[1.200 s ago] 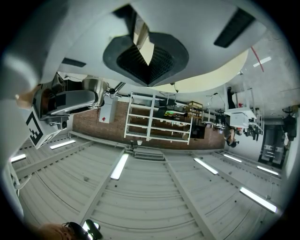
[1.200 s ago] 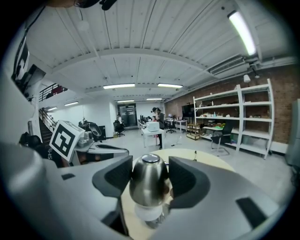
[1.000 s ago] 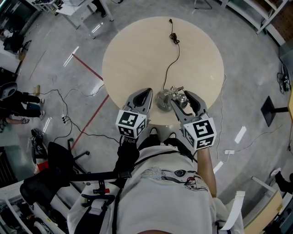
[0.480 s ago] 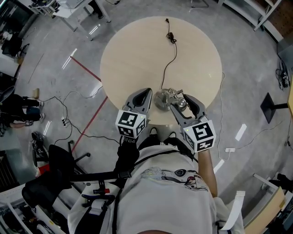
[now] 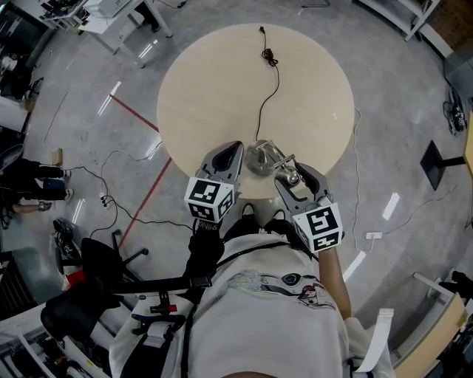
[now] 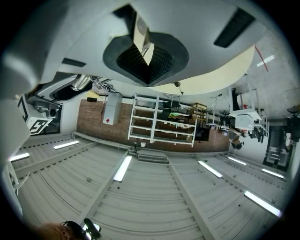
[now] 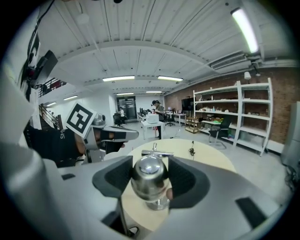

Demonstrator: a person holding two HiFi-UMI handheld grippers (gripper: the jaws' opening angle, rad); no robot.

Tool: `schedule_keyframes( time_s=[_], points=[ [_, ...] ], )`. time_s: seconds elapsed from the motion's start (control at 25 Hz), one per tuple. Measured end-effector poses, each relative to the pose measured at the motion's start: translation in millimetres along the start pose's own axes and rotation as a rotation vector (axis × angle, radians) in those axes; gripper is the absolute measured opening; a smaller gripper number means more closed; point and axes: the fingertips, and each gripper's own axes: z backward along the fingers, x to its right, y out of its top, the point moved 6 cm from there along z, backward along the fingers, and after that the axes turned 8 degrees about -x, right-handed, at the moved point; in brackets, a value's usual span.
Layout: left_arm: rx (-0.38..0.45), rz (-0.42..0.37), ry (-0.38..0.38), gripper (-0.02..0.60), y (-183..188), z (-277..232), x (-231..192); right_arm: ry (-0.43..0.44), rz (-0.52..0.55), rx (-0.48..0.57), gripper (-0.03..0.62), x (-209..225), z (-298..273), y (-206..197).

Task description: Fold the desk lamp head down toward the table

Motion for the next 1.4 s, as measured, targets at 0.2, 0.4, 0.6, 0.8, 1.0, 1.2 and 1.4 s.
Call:
schedule_keyframes(
  time_s=[0.2,0.4,0.6,0.8,1.0,1.2,1.4],
  points=[
    [-0.009,0.001,0.008,-0.002,-2,-1,2,0.011,0.009,-0.033,0.244,1,2,-10],
    [-0.017,0.002,0.015,-0.002,-4,-1,3,0.004,0.019,-0.066,0.244,-1,2,-30],
    [-0.024,0.002,0.013,-0.002,-6,-2,5,-0.007,0.038,-0.108,0.244,-3,0,-46],
    [-0.029,-0.002,0.012,-0.002,-5,-2,8,-0.021,0.047,-0.150,0.242,-6,-4,-64],
    [-0.033,-0.005,0.018,-0.002,-5,-3,8,-0.036,0.065,-0.183,0.236,-5,-11,-81],
    [-0.040,-0.009,0.016,-0.002,-6,-5,9,-0.041,0.081,-0.195,0.233,-6,-15,-91],
    [-0.047,-0.013,0.013,-0.002,-7,-5,9,-0.046,0.091,-0.214,0.229,-7,-21,-103]
  ],
)
